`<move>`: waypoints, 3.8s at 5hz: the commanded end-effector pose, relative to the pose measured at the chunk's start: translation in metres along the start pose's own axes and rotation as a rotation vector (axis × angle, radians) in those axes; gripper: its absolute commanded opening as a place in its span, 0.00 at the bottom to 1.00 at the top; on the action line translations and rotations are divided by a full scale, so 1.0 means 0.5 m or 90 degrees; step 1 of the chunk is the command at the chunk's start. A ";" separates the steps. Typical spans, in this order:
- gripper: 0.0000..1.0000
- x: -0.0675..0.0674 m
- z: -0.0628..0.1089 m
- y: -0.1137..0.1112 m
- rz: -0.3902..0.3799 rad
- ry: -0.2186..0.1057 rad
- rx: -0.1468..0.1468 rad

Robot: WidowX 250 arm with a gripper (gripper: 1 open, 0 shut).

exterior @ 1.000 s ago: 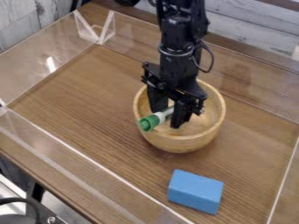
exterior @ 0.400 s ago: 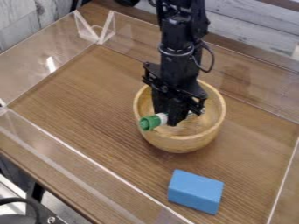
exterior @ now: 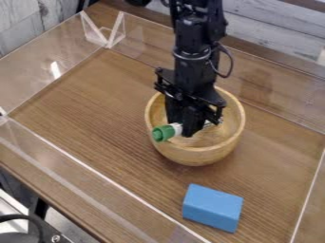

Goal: Remove the green marker from inside the brown bowl and put it on the table

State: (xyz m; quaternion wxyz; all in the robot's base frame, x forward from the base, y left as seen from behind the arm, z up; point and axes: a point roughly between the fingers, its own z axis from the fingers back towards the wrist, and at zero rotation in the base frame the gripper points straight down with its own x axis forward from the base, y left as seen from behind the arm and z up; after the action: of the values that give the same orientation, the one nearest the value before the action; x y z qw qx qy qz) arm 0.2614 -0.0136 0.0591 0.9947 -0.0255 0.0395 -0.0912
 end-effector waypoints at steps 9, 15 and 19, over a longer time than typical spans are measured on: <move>0.00 -0.003 0.088 0.015 0.005 -0.057 -0.013; 0.00 -0.045 0.113 0.028 0.035 -0.072 -0.019; 0.00 -0.083 0.135 0.051 0.052 -0.073 -0.013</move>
State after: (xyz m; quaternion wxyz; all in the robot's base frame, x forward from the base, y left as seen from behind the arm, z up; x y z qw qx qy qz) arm 0.2277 0.0198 0.1162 0.9978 -0.0451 0.0084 -0.0485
